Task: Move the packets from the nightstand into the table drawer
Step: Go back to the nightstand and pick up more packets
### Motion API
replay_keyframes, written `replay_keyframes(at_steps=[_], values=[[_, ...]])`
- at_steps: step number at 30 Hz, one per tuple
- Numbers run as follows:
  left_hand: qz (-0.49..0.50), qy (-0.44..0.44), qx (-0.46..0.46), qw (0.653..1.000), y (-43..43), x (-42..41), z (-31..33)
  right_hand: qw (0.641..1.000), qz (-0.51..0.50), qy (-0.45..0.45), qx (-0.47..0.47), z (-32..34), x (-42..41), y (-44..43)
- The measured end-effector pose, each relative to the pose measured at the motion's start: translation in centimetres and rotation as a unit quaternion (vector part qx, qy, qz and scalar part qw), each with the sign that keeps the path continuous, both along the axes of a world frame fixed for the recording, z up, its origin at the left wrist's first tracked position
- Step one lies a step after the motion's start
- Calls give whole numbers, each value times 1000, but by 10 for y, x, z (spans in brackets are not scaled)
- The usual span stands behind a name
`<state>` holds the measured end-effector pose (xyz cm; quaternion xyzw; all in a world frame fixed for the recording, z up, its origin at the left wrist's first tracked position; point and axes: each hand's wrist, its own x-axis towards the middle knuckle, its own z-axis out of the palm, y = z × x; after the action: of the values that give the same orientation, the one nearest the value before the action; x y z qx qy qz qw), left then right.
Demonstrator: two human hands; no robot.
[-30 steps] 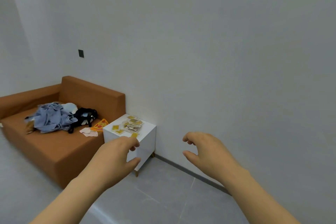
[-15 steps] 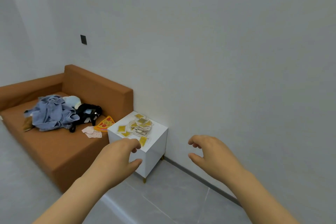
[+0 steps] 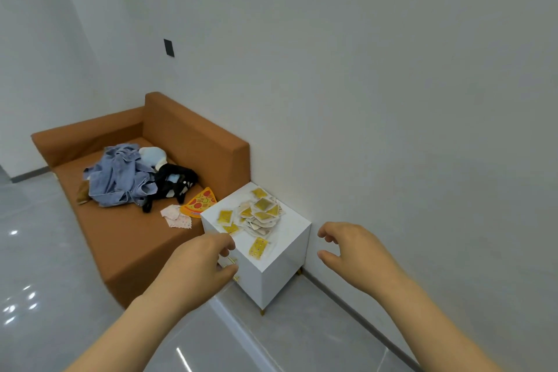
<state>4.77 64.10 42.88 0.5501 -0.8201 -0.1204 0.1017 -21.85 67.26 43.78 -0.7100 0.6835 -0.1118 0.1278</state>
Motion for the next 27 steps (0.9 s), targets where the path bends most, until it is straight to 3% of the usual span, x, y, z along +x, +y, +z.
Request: replay_keyframes(at_steps=[13, 27], values=[[34, 20, 82, 996, -152, 15, -65, 997, -5, -19, 76, -56, 9, -157], [4, 12, 154, 988, -362, 82, -111, 977, -115, -62, 168, -99, 78, -320]])
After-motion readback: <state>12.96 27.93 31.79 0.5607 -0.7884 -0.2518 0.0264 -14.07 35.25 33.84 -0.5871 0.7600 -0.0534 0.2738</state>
